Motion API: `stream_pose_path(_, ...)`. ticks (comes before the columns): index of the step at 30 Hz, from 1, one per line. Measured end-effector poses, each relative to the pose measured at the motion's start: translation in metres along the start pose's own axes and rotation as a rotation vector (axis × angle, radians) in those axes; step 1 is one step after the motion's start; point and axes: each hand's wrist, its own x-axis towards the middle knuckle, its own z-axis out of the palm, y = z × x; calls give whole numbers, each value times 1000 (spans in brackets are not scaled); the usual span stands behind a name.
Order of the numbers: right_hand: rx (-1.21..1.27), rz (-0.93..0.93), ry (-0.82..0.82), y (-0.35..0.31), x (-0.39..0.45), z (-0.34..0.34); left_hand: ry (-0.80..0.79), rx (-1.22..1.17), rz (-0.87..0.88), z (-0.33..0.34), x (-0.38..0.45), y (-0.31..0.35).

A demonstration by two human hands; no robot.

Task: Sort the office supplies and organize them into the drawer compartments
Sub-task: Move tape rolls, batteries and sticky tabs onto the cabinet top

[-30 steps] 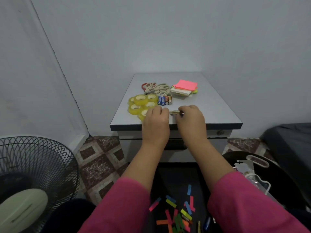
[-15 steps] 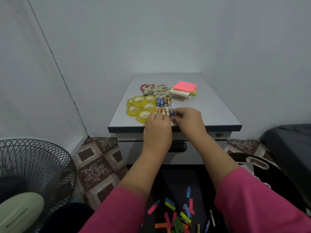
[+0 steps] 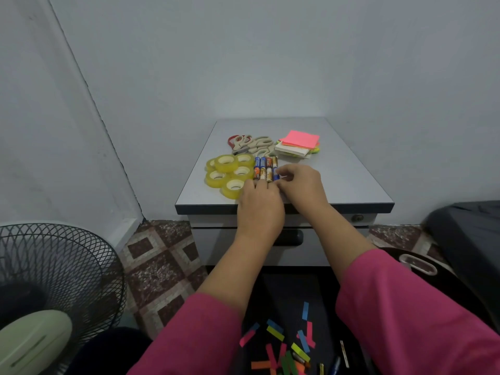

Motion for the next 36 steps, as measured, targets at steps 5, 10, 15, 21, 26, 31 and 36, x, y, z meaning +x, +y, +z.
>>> stream_pose_path(5,39,-3,-8,2,2,0,-17,-31,-23,4,0,0)
stream_pose_path(10,38,-11,15,5,0,2,0,-54,-9,4,-3,-3)
stream_pose_path(15,131,-117,143,7,-24,-1,185,-147,98,-7,-21,-8)
stream_pose_path(21,292,-116,180,44,-110,9,269,-296,50,-4,-81,-19)
stream_pose_path(26,199,254,-83,97,-165,38,-332,-169,-115,36,-143,-31)
stream_pose_path(31,-131,438,-385,148,-204,60,-918,-9,-208,61,-209,-32)
stream_pose_path(36,-566,553,-602,172,-235,60,-1124,65,-334,70,-239,-26)
